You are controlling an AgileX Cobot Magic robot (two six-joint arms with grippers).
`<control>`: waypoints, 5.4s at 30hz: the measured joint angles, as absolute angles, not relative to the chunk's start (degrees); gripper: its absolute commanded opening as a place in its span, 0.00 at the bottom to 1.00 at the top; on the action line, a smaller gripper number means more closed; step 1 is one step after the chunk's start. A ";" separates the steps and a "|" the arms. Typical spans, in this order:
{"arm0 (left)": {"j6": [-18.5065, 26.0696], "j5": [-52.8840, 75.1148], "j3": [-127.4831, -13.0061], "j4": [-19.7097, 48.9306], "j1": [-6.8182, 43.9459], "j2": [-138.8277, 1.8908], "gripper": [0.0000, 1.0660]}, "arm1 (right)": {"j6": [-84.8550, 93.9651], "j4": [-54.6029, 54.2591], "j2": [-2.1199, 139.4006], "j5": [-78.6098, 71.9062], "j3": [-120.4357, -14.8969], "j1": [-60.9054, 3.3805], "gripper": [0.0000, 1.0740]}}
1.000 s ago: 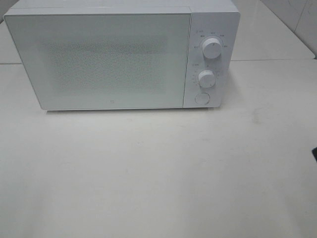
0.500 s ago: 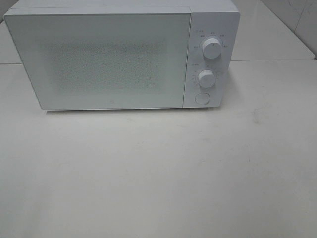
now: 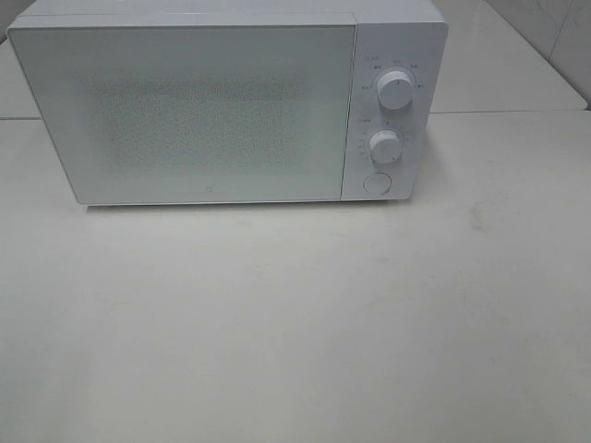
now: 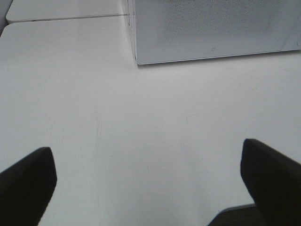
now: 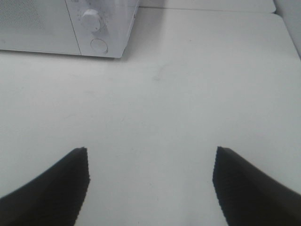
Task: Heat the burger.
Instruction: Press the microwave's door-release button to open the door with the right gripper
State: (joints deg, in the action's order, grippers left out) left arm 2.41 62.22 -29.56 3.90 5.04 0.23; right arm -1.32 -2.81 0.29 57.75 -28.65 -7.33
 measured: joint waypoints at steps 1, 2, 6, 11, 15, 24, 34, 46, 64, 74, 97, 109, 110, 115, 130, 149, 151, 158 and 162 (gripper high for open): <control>2.41 62.22 -29.56 3.90 5.04 0.23 0.94 | -1.32 -2.81 0.29 57.75 -28.65 -7.33 0.67; 2.41 62.22 -29.56 3.90 5.04 0.23 0.94 | -1.26 -2.81 -0.11 57.70 -28.65 -7.10 0.67; 2.41 62.22 -29.56 3.90 5.04 0.23 0.94 | -1.15 -2.81 -0.17 57.58 -28.65 -7.05 0.67; 2.41 62.22 -29.56 3.90 5.04 0.23 0.94 | -1.15 -2.81 -0.17 57.58 -28.65 -7.05 0.67; 2.41 62.22 -29.56 3.90 5.04 0.23 0.94 | -1.15 -2.81 -0.17 57.58 -28.65 -7.05 0.67; 2.41 62.22 -29.56 3.90 5.04 0.23 0.94 | -1.15 -4.24 2.23 53.17 -29.62 -7.05 0.67; 2.41 62.22 -29.56 3.90 5.04 0.23 0.94 | -1.09 -4.24 12.38 40.34 -29.68 -7.05 0.67; 2.41 62.22 -29.56 3.90 5.04 0.23 0.94 | -1.09 -4.24 29.05 21.43 -29.68 -7.05 0.67; 2.41 62.22 -29.56 3.90 5.04 0.23 0.94 | -2.06 -4.24 46.52 -2.06 -26.41 -7.05 0.67; 2.41 62.22 -29.56 3.90 5.04 0.23 0.94 | -2.06 -4.24 54.26 -25.21 -17.65 -7.05 0.67; 2.41 62.22 -29.56 3.90 5.04 0.23 0.94 | -1.60 -7.56 76.78 -55.00 -8.94 -11.34 0.67; 2.41 62.22 -29.56 3.90 5.04 0.23 0.94 | 5.44 -31.46 89.27 -67.95 -9.00 -32.89 0.67; 2.41 62.22 -29.56 3.90 5.04 0.23 0.94 | 5.44 -33.58 90.13 -68.35 -9.00 -34.49 0.67; 2.41 62.22 -29.56 3.90 5.04 0.23 0.94 | 6.76 -42.46 93.45 -68.64 -11.34 -40.68 0.67; 2.41 62.22 -29.56 3.90 5.04 0.23 0.94 | 12.95 -47.78 99.29 -69.33 -18.85 -49.16 0.67; 2.41 62.22 -29.56 3.90 5.04 0.23 0.94 | -34.38 -47.84 99.75 -69.50 -18.85 -49.16 0.27; 2.41 62.22 -29.56 3.90 5.04 0.23 0.94 | -42.97 -47.84 99.75 -69.50 -18.85 -49.16 0.22; 2.41 62.22 -29.56 3.90 5.04 0.23 0.94 | -65.89 -47.84 99.75 -69.50 -18.85 -49.16 0.08; 2.41 62.22 -29.56 3.90 5.04 0.23 0.94 | -70.42 -48.30 99.75 -69.50 -18.85 -49.16 0.00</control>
State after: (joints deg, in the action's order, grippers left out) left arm 2.41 62.22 -29.56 3.90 5.04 0.23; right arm -70.42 -48.30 99.75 -69.50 -18.85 -49.16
